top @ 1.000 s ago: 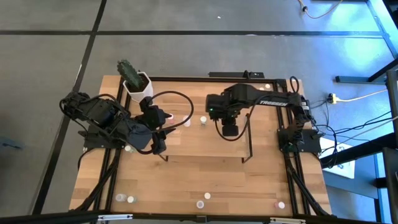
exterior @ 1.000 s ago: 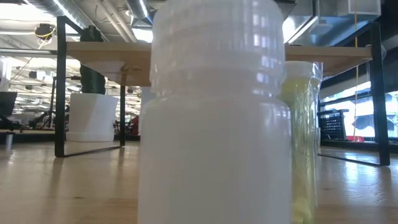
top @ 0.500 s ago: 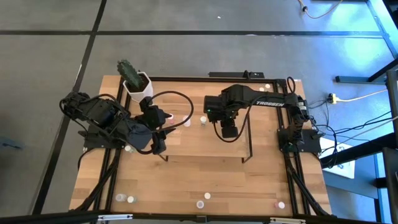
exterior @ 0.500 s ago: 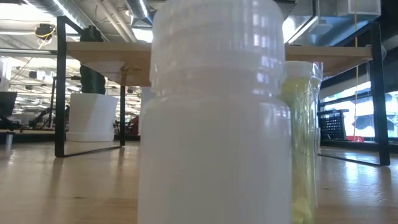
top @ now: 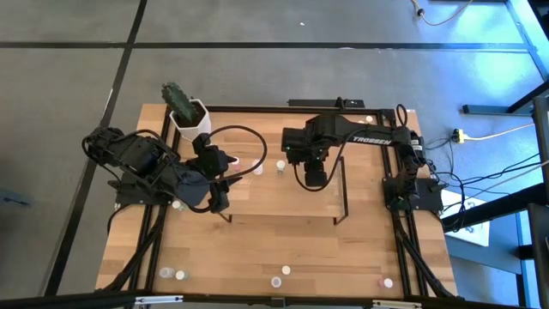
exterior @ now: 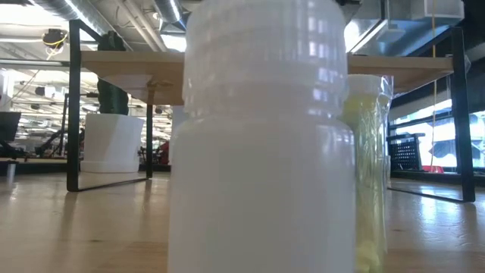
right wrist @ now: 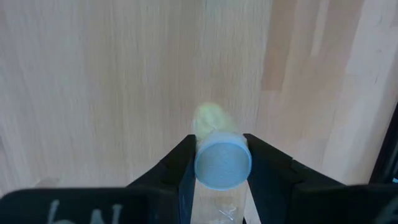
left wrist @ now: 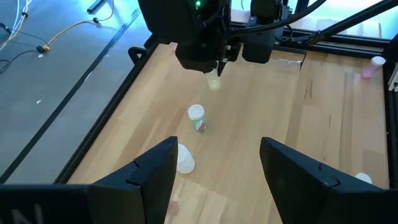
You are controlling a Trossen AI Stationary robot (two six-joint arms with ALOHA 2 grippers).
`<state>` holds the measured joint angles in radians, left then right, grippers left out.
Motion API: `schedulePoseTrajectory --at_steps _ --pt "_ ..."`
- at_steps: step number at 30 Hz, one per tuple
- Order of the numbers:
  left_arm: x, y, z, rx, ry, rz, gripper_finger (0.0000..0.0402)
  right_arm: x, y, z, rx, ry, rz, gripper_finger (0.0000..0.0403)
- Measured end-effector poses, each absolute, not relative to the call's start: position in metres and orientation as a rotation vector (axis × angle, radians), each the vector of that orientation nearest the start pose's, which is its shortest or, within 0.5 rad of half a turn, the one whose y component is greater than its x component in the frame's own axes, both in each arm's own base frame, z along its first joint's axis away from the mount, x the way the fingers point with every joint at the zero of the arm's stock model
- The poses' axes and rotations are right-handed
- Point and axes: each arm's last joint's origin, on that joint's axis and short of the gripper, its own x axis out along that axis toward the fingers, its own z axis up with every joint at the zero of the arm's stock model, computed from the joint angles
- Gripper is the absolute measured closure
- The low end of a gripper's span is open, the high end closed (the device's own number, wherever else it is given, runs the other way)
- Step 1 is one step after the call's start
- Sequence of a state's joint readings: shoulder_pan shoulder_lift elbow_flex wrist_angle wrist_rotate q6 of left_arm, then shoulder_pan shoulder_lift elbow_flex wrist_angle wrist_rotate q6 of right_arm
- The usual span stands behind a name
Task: Pick and place medicine bottles onto shelf by color
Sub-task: Put the middle yellow pill bottle on the shelf
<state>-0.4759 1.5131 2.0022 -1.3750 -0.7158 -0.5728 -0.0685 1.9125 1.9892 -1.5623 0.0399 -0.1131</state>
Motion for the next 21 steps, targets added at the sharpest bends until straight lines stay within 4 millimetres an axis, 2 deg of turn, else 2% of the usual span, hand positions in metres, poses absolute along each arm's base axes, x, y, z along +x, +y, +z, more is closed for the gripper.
schedulePoseTrajectory --at_steps 21 --pt "0.2306 -0.0973 0.4657 -0.044 0.635 0.418 0.0179 0.3565 -0.0233 0.3333 -0.119 1.494 0.022 0.0280"
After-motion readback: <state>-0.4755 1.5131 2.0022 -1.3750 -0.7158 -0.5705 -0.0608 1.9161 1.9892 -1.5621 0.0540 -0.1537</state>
